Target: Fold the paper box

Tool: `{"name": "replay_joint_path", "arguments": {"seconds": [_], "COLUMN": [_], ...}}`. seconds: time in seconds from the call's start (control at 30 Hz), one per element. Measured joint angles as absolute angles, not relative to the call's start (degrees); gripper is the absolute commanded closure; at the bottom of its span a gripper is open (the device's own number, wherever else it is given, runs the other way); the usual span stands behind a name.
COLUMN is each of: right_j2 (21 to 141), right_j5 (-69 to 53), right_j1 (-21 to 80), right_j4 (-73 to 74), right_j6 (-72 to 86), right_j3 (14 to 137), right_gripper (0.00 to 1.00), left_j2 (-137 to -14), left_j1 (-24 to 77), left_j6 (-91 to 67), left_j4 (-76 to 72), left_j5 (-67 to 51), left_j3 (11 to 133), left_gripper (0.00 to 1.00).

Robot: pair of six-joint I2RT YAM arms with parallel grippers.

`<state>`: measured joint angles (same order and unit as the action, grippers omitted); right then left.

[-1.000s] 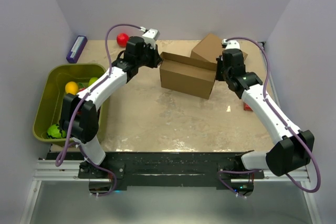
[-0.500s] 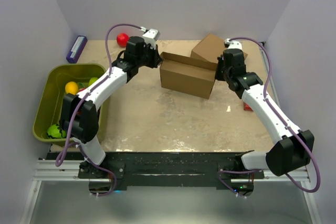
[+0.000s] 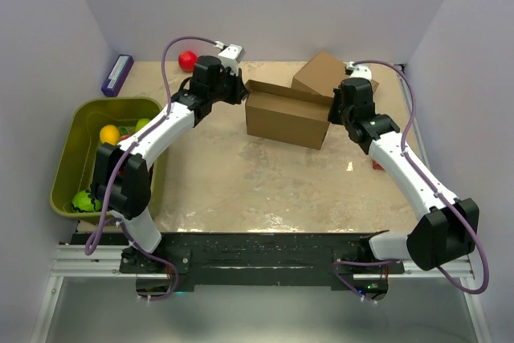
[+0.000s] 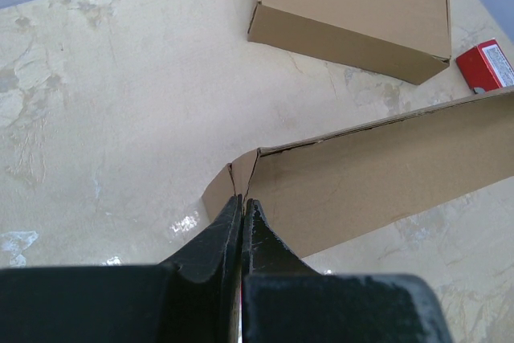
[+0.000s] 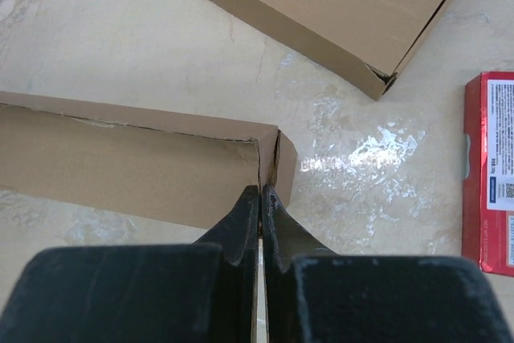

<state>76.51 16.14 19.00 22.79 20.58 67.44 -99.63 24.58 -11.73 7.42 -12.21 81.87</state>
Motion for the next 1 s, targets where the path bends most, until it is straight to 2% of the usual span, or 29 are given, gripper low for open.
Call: {"name": "replay_joint_path", "arguments": {"seconds": [0.77, 0.8, 0.83, 0.9, 0.93, 1.0], "right_j2": [75.5, 75.5, 75.5, 75.5, 75.4, 75.3], "right_j5": [21.6, 21.9, 22.0, 22.0, 22.2, 22.7], "right_j1": [21.8, 21.9, 22.0, 22.1, 22.1, 22.0], "right_j4": [17.2, 17.3, 17.4, 18.4, 19.4, 21.8], "right_j6": [18.5, 18.6, 18.7, 19.0, 19.1, 19.5], "right_j3": [60.9, 60.9, 61.0, 61.5, 61.8, 62.8], "right_gripper": [1.00, 0.97, 0.80, 0.62, 0.45, 0.34], "left_j2": [-99.6, -99.6, -99.6, -99.6, -99.6, -99.6], "left_j1": [24.7, 24.7, 24.7, 24.8, 24.8, 24.8], "left_j6": [-11.4, -11.3, -11.2, -10.9, -10.8, -10.6], "left_j4": [8.4, 8.5, 8.5, 8.6, 8.6, 8.7], "left_j5": [-12.4, -12.4, -12.4, -12.4, -12.4, -12.4], "left_j3": [82.0, 82.0, 82.0, 82.0, 82.0, 82.0], "left_gripper": [1.00, 1.00, 1.00, 1.00, 1.00, 1.00]}}
